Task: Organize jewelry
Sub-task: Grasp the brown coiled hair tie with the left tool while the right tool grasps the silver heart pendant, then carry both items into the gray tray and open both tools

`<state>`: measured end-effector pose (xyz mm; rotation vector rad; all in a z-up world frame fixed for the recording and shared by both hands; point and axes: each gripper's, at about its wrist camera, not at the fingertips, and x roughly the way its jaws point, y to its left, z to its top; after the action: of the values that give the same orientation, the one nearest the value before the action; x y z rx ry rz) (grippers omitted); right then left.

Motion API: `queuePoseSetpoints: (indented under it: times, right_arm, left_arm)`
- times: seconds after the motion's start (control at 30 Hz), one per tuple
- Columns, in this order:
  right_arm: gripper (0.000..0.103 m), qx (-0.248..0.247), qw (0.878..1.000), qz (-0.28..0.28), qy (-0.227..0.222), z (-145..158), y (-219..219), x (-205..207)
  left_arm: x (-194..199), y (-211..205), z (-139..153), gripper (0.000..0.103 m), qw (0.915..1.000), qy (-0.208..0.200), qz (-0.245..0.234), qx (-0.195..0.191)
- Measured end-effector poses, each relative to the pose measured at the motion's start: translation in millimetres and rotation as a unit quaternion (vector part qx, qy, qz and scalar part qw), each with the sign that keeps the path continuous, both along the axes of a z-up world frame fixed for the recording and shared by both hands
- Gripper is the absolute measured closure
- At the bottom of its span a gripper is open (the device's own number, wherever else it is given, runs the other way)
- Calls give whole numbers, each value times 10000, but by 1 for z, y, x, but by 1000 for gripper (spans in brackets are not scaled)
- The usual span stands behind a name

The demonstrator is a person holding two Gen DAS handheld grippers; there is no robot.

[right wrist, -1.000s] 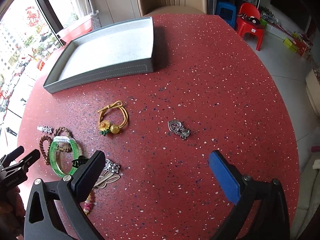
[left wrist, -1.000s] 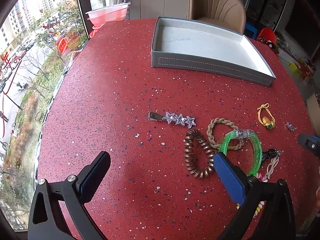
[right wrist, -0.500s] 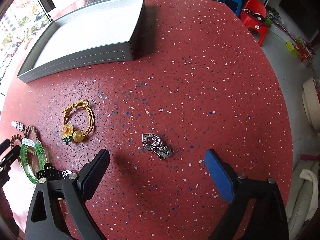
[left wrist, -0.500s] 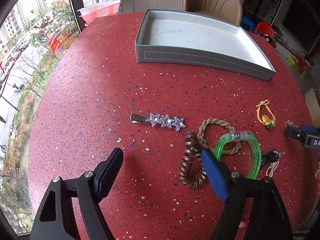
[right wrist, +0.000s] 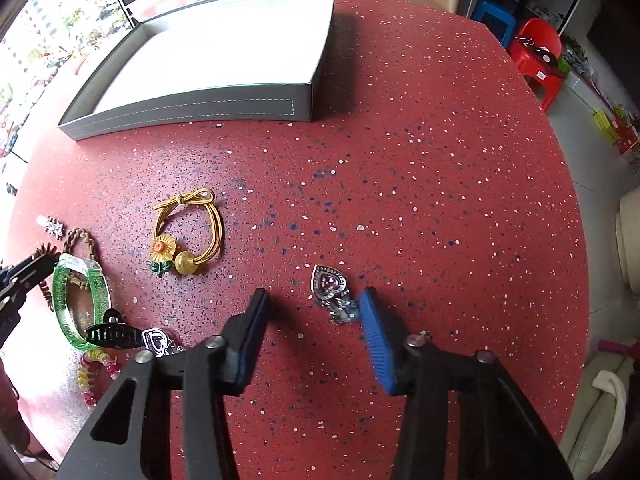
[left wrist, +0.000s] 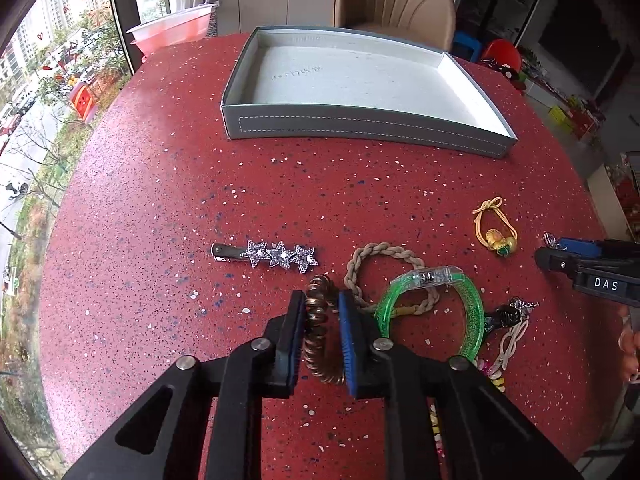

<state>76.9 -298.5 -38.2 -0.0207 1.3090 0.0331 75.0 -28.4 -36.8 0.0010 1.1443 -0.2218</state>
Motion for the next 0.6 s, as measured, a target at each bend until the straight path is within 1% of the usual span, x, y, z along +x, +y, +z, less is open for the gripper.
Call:
queuePoseSetpoints:
  times: [0.07,0.27,0.47,0.6]
  right_arm:
    - [86,63,10000,-25,-8,2,-2,-2]
    - [86,425,9987,-263,18,6,-27,6]
    - [86,908,9948,-462,-46,19,-35,5]
    - [87,1168,9918,-510,-97,30,-35,10]
  left_arm:
    - [0,2,0,74,10000,36,-5,-38]
    - [1,10,4,74,9996,102,59,-270]
    - [2,18,17,74,9987,52,73,-503]
    - [4,27,23,74,9983,-3,124,-575]
